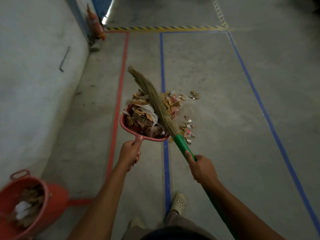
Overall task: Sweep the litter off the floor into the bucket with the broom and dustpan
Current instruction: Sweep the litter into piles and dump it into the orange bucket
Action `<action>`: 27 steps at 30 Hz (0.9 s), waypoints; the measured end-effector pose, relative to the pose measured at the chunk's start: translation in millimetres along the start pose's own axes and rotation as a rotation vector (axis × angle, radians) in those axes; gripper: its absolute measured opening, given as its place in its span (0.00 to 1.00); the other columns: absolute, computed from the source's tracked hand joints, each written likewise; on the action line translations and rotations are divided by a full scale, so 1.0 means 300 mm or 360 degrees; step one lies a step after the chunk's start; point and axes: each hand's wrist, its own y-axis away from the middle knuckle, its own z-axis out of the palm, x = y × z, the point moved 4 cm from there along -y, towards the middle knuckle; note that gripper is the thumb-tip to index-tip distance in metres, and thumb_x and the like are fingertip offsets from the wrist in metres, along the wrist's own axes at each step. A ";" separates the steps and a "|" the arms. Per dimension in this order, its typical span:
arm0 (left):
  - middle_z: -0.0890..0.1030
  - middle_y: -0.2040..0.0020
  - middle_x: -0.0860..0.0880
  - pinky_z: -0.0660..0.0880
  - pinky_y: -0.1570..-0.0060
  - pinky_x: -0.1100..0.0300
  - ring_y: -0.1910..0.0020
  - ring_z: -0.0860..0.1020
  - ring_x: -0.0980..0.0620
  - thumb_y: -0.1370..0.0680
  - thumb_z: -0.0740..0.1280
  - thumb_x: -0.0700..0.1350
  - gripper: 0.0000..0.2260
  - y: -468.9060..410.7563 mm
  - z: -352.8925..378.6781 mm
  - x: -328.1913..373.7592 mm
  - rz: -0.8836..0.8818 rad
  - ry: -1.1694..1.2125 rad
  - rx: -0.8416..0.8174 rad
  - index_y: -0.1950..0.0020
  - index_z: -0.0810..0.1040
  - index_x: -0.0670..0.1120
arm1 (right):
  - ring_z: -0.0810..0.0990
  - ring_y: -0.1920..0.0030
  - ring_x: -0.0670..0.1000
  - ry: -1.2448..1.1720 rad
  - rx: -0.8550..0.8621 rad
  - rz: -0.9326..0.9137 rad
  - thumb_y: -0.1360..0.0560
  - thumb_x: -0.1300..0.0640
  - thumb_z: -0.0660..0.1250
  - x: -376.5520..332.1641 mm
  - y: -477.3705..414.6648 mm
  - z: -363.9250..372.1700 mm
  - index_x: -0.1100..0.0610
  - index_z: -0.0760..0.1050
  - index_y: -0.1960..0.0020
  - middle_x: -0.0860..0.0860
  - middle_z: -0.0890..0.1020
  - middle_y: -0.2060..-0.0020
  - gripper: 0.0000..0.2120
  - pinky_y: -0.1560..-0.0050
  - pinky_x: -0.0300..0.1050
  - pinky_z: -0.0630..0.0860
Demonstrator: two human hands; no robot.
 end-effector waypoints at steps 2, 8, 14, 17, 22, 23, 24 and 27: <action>0.72 0.73 0.47 0.61 0.77 0.62 0.79 0.68 0.53 0.23 0.62 0.70 0.27 0.048 -0.079 -0.041 -0.0002 0.0040 0.0052 0.64 0.69 0.46 | 0.85 0.61 0.58 0.0026 -0.0029 -0.0050 0.25 0.27 0.50 -0.036 0.048 0.041 0.55 0.76 0.59 0.56 0.84 0.63 0.33 0.59 0.55 0.85; 0.72 0.73 0.47 0.61 0.77 0.63 0.79 0.67 0.53 0.23 0.62 0.69 0.27 0.219 -0.369 -0.227 -0.0041 0.0200 0.0203 0.65 0.70 0.45 | 0.85 0.62 0.57 0.0117 -0.0116 -0.0214 0.22 0.30 0.54 -0.169 0.218 0.231 0.56 0.77 0.58 0.57 0.84 0.62 0.30 0.58 0.56 0.85; 0.72 0.72 0.46 0.61 0.79 0.63 0.79 0.68 0.52 0.23 0.62 0.70 0.28 0.416 -0.721 -0.453 -0.0101 0.0252 0.0425 0.64 0.70 0.46 | 0.84 0.62 0.57 0.0259 -0.0246 -0.0432 0.20 0.33 0.54 -0.346 0.451 0.483 0.56 0.76 0.58 0.58 0.83 0.61 0.28 0.56 0.56 0.84; 0.71 0.72 0.47 0.60 0.79 0.63 0.78 0.67 0.52 0.24 0.63 0.70 0.28 0.517 -0.894 -0.589 -0.0155 0.0335 0.0522 0.63 0.70 0.45 | 0.84 0.66 0.56 0.0354 -0.0290 -0.0562 0.20 0.32 0.53 -0.438 0.559 0.623 0.56 0.76 0.60 0.56 0.83 0.65 0.30 0.60 0.55 0.84; 0.71 0.73 0.47 0.61 0.79 0.63 0.80 0.67 0.54 0.20 0.63 0.64 0.20 0.659 -1.143 -0.793 -0.0264 0.0451 0.0688 0.59 0.73 0.48 | 0.84 0.67 0.57 0.0473 -0.0447 -0.0721 0.21 0.31 0.54 -0.586 0.693 0.855 0.57 0.77 0.60 0.56 0.83 0.66 0.31 0.62 0.57 0.84; 0.71 0.72 0.47 0.61 0.80 0.64 0.80 0.67 0.55 0.20 0.64 0.62 0.19 0.678 -1.187 -0.836 -0.0288 0.0491 0.0717 0.54 0.76 0.46 | 0.83 0.67 0.56 0.0515 -0.0477 -0.0760 0.21 0.30 0.53 -0.617 0.713 0.897 0.57 0.77 0.60 0.56 0.83 0.66 0.31 0.61 0.57 0.84; 0.71 0.71 0.46 0.61 0.80 0.64 0.80 0.66 0.55 0.19 0.65 0.61 0.18 0.694 -1.228 -0.876 -0.0303 0.0529 0.0747 0.48 0.79 0.45 | 0.83 0.67 0.56 0.0558 -0.0508 -0.0799 0.22 0.30 0.53 -0.649 0.728 0.939 0.56 0.77 0.60 0.55 0.82 0.65 0.31 0.61 0.56 0.84; 0.71 0.71 0.45 0.61 0.79 0.64 0.80 0.66 0.55 0.19 0.65 0.60 0.18 0.724 -1.340 -0.985 -0.0384 0.0592 0.0846 0.57 0.77 0.46 | 0.83 0.65 0.54 0.0682 -0.0614 -0.0881 0.21 0.31 0.53 -0.760 0.764 1.057 0.54 0.76 0.59 0.54 0.82 0.64 0.29 0.59 0.55 0.84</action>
